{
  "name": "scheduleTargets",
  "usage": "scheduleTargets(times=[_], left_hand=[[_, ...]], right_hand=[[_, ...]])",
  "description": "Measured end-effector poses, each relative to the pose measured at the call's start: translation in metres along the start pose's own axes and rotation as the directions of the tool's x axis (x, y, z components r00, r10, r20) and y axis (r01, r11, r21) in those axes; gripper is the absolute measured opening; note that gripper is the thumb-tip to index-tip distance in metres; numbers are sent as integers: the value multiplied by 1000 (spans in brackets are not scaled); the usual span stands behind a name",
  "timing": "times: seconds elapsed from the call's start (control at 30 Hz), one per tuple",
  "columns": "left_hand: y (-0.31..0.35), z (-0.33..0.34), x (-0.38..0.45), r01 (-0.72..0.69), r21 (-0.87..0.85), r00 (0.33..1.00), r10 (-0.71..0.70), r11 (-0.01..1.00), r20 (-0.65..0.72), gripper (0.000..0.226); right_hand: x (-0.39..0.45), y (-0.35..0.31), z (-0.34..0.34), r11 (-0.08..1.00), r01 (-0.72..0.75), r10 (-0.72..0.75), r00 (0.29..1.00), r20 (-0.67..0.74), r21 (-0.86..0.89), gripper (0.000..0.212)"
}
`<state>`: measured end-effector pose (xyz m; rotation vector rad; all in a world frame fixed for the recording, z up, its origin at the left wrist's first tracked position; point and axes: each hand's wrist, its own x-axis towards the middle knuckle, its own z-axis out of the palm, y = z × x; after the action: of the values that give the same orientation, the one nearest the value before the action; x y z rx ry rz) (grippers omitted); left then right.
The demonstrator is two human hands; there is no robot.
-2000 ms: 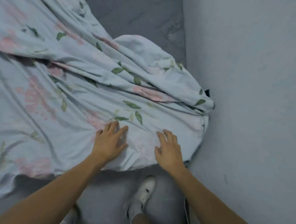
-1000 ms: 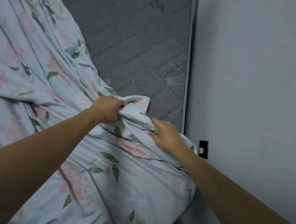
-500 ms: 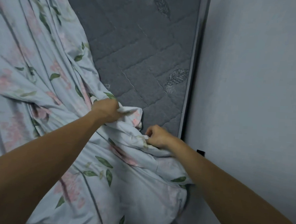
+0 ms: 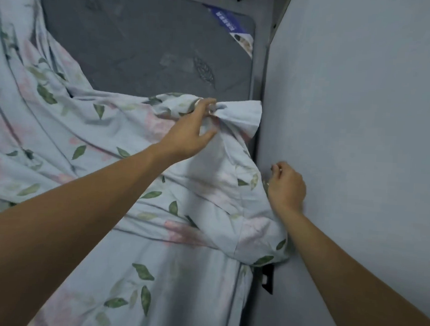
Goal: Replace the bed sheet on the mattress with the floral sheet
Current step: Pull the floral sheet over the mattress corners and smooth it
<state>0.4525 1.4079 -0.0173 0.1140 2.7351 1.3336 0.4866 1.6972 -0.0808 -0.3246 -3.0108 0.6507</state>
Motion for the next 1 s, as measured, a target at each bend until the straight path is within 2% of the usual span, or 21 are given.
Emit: scheduleTargets(times=[0.07,0.1,0.13,0.2,0.23,0.27,0.37,0.4,0.47,0.53,0.6,0.7,0.73,0.77,0.83,0.9,0.97,1.0], left_hand=[[-17,12,-14,26,143,999,-31,989,35,80],[-26,19,-23,58,213,998,-60,975,6,78],[-34,25,-33,88,280,996,-80,956,-42,67],[-47,41,-57,124,386,988,-77,914,-136,35],[-51,48,-70,133,419,986,-78,898,-146,34],[-57,57,-84,143,438,988,-104,888,-112,42],[-69,81,-120,117,507,960,-228,854,162,61],[-72,89,-129,58,559,932,-246,827,268,66],[-78,103,-143,-59,629,885,-252,775,393,76],[-84,116,-150,-108,670,883,-239,734,404,85],[-87,121,-151,-114,700,887,-245,705,392,95],[-90,120,-149,-113,725,900,-239,680,365,106],[-91,119,-147,-118,736,920,-205,666,333,104],[-92,118,-144,-111,745,945,-162,658,284,98],[-95,118,-139,-85,760,979,-86,644,183,75],[-96,116,-135,-92,766,987,-45,636,156,49],[-96,114,-136,-119,730,973,-66,673,219,41],[-98,115,-140,-120,710,959,-105,694,265,48]], right_hand=[[0,7,6,999,39,-35,993,113,-31,46],[-2,7,9,999,42,-44,978,205,14,48],[-4,6,12,995,23,-53,948,313,98,48],[-7,2,20,991,-57,-23,821,571,122,60],[-10,0,24,998,-41,-3,748,663,52,72],[-11,2,33,1000,12,4,709,705,-18,72],[-12,2,47,990,99,-13,759,651,-96,22],[-9,0,50,995,65,-1,774,634,-79,16],[2,-4,53,994,-110,92,788,609,-8,17],[19,-8,54,956,-284,197,809,553,75,20],[43,-15,51,942,-316,246,878,410,113,31],[84,-34,32,931,-256,212,959,185,260,20],[99,-40,25,920,-204,169,977,132,334,13],[110,-47,19,900,-172,144,985,99,400,15],[116,-49,20,863,-132,111,991,73,487,42],[94,-40,35,876,-104,58,992,110,470,62],[45,-26,54,921,11,-88,980,181,390,61],[13,-17,63,930,76,-159,965,207,360,54]])
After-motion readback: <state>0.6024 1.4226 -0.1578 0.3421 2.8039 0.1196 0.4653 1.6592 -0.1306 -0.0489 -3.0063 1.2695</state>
